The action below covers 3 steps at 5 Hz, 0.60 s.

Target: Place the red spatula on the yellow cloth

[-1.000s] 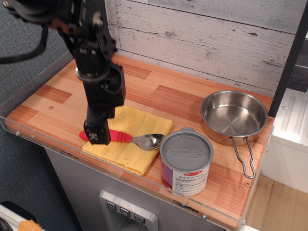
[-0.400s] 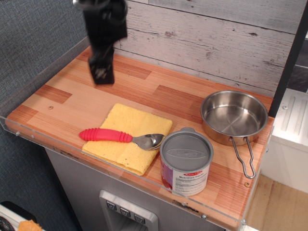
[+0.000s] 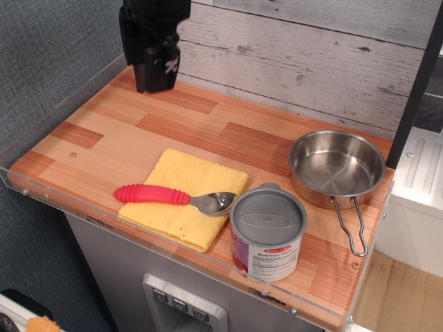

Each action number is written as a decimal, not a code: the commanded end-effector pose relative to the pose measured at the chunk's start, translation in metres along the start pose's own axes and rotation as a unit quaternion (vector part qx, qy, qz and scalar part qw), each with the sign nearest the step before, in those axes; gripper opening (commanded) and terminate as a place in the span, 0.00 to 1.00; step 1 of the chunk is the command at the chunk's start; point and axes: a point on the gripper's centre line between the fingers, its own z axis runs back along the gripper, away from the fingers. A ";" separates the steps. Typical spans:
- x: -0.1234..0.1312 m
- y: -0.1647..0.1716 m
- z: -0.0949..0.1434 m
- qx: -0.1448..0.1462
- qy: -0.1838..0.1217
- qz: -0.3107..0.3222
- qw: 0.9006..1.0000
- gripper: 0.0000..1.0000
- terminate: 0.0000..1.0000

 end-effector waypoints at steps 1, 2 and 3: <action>-0.011 0.040 0.017 0.032 -0.003 0.100 0.994 1.00 0.00; -0.034 0.050 0.015 0.029 -0.006 0.117 0.993 1.00 0.00; -0.059 0.064 0.005 0.014 0.006 0.149 0.989 1.00 0.00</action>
